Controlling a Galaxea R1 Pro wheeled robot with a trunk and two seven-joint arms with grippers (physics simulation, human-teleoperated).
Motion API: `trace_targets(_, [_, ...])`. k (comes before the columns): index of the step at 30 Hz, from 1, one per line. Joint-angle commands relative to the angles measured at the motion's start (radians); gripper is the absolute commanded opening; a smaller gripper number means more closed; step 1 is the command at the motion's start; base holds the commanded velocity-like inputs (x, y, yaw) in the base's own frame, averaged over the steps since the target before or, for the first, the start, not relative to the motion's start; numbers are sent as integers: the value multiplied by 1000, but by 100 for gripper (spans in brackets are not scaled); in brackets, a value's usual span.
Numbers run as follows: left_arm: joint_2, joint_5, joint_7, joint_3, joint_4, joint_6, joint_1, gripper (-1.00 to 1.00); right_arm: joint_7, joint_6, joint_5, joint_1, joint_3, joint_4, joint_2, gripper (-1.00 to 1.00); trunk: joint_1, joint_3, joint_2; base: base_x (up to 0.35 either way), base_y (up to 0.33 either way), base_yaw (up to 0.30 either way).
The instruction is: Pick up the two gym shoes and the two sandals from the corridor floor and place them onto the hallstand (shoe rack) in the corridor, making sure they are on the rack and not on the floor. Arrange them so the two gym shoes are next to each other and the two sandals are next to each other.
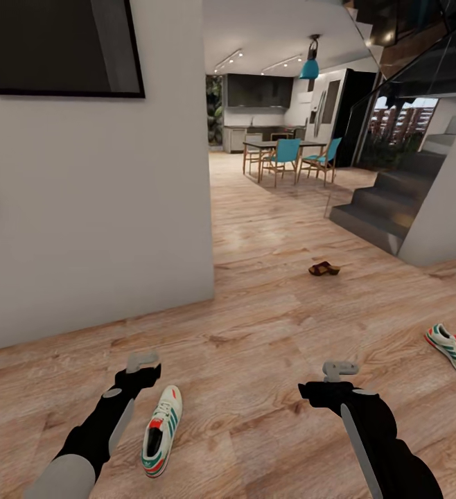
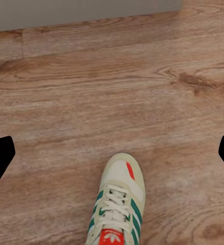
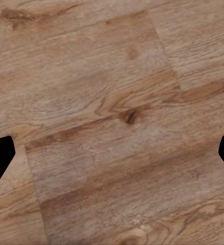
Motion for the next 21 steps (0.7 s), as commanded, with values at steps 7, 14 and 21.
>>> trace_targets(7, [0,0,1,0,0,-4,0,100,0,0,0,0,0,0,0,100,27,-33,-49,0,0,70])
trace_targets(14, [-1,0,1,0,2,-8,0,100,0,0,0,0,0,0,0,100,54,-66,-98,0,0,70])
trace_targets(21, [-1,1,2,0,3,-25,0,100,1,0,0,0,-2,0,0,100,81,-98,-147,0,0,59])
